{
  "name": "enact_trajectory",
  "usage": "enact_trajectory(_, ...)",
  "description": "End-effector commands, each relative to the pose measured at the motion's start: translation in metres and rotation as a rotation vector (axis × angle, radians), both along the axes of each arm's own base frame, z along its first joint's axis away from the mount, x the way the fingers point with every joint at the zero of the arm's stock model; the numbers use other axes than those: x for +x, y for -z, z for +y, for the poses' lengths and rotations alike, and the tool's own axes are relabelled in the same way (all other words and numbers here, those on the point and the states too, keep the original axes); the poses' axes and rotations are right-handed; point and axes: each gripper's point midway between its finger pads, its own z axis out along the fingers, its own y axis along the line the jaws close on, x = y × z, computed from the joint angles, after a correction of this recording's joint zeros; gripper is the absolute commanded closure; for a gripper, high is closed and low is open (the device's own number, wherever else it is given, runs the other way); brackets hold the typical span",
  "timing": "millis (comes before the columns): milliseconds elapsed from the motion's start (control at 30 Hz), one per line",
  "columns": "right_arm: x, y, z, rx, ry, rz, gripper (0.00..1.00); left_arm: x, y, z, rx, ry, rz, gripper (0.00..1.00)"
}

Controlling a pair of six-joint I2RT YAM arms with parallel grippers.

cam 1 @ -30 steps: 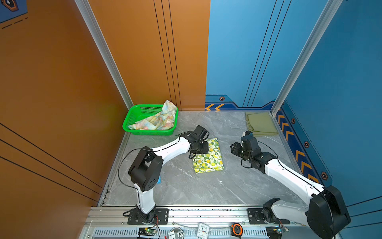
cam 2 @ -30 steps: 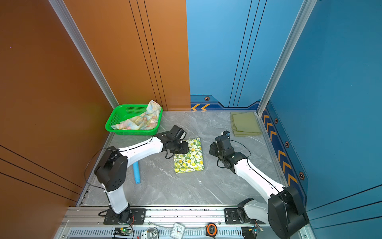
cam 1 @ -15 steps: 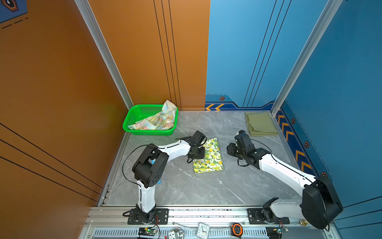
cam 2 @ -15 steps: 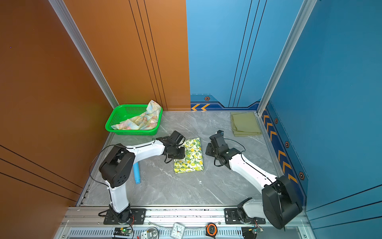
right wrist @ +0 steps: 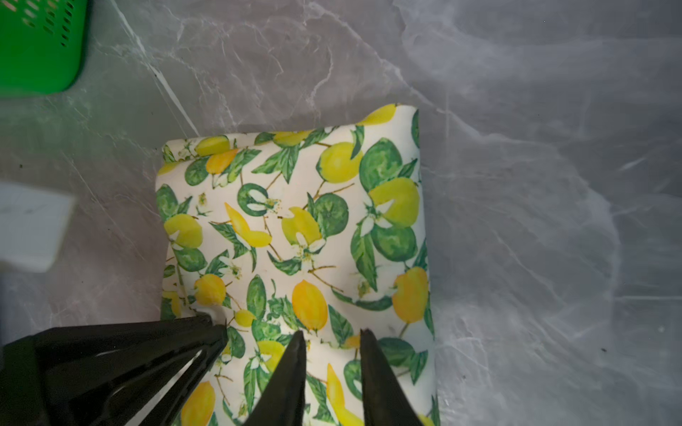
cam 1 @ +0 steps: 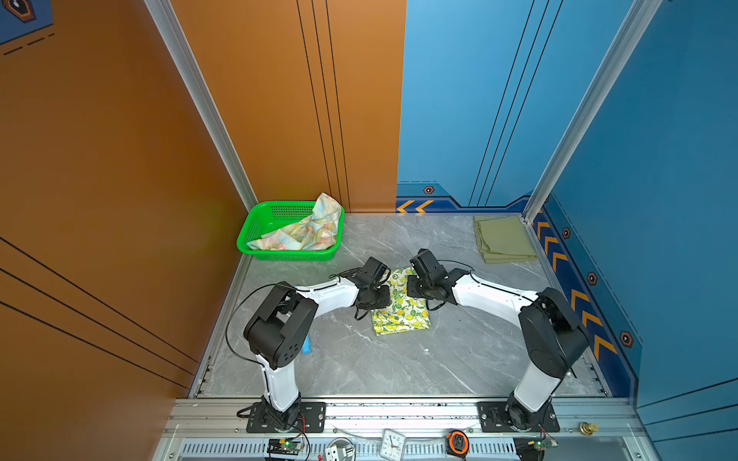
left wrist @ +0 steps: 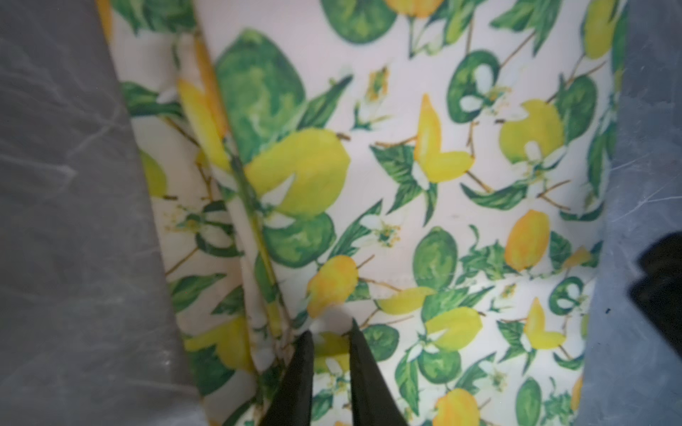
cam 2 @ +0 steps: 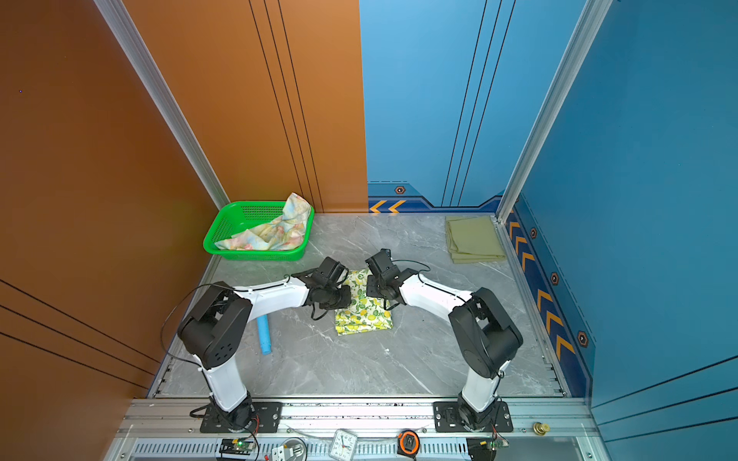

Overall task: Fold and stack skirts
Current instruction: Smooth out the skirt at the center of the table.

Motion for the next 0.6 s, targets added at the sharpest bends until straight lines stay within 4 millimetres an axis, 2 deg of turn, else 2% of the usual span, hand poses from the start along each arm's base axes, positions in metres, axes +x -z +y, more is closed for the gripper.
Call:
enact_trajectory(0, -0.003, 0.018, 0.014, -0.016, -0.034, 0.044, 0.78, -0.009, 0.0, 0.016, 0.008, -0.028, 0.037, 0.7)
enact_trajectory(67, -0.004, 0.03, 0.023, -0.015, -0.048, 0.067, 0.81, -0.005, -0.012, 0.016, -0.02, -0.038, 0.011, 0.62)
enact_trajectory(100, -0.004, 0.037, 0.026, -0.019, -0.054, 0.081, 0.82, -0.011, -0.008, 0.021, -0.018, -0.041, 0.025, 0.6)
enact_trajectory(200, -0.015, 0.053, 0.04, -0.035, -0.093, 0.112, 0.85, -0.01, -0.014, 0.025, -0.036, -0.054, 0.014, 0.58)
enact_trajectory(267, -0.018, 0.058, 0.043, -0.044, -0.101, 0.12, 0.85, -0.008, -0.017, 0.027, -0.042, -0.06, 0.011, 0.56)
enact_trajectory(567, -0.018, 0.053, 0.036, -0.045, -0.093, 0.11, 0.85, 0.003, -0.021, 0.033, -0.023, -0.069, -0.014, 0.54)
